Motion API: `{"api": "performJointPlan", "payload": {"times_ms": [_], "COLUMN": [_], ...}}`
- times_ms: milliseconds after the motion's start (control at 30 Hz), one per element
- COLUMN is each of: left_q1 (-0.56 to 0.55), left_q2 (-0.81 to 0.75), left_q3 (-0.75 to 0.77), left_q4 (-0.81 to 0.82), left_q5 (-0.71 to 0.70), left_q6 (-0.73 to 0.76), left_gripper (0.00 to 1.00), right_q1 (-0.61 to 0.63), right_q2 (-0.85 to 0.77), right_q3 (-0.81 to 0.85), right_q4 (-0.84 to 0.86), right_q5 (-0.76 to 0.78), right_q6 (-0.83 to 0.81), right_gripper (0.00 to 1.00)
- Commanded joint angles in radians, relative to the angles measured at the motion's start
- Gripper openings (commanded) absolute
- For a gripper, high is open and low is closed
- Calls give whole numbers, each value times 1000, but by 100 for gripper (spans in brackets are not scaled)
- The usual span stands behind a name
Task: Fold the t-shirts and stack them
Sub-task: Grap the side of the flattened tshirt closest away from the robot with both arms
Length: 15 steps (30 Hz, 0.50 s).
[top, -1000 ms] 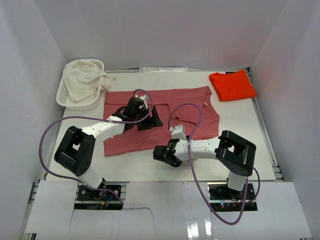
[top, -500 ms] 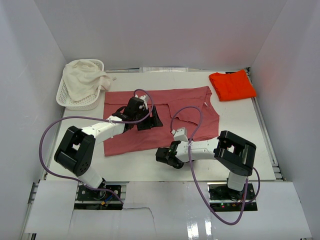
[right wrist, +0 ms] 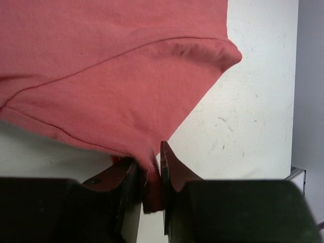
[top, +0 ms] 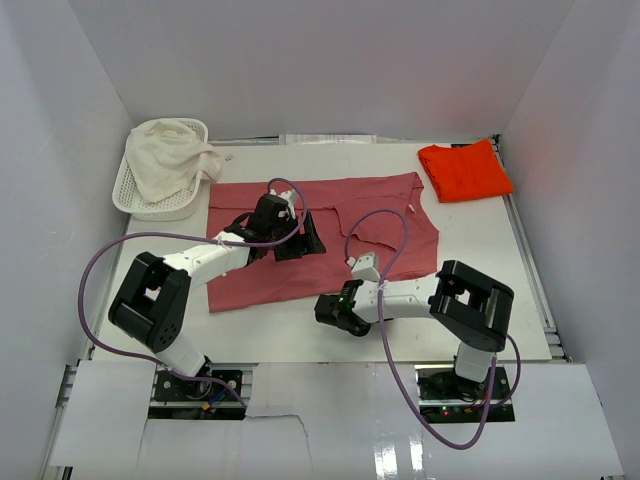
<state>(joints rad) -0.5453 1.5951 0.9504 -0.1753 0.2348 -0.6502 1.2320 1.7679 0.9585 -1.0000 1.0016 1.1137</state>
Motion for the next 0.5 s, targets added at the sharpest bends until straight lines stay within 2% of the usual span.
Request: {"api": "performJointPlan", "payload": {"times_ms": [0, 100, 300, 367, 467], "left_q1": [-2, -2, -2, -2, -2], "left_q2": [-32, -32, -34, -35, -38], "left_q3": [13, 11, 11, 7, 1], "left_q4": [8, 8, 8, 8, 8], "left_q5": [-2, -3, -5, -6, -12], "left_q6": [9, 9, 11, 9, 9], "left_gripper": [86, 86, 86, 86, 86], "right_q1": [-17, -26, -88, -114, -140], "right_q2": [-33, -27, -25, -28, -1], "right_q3": [29, 63, 166, 190, 235], "right_q4": [-46, -37, 133, 240, 310], "right_q5": [75, 86, 54, -6, -32], "right_q6": [3, -41, -435, -629, -794], "right_gripper": [22, 20, 13, 13, 13]}}
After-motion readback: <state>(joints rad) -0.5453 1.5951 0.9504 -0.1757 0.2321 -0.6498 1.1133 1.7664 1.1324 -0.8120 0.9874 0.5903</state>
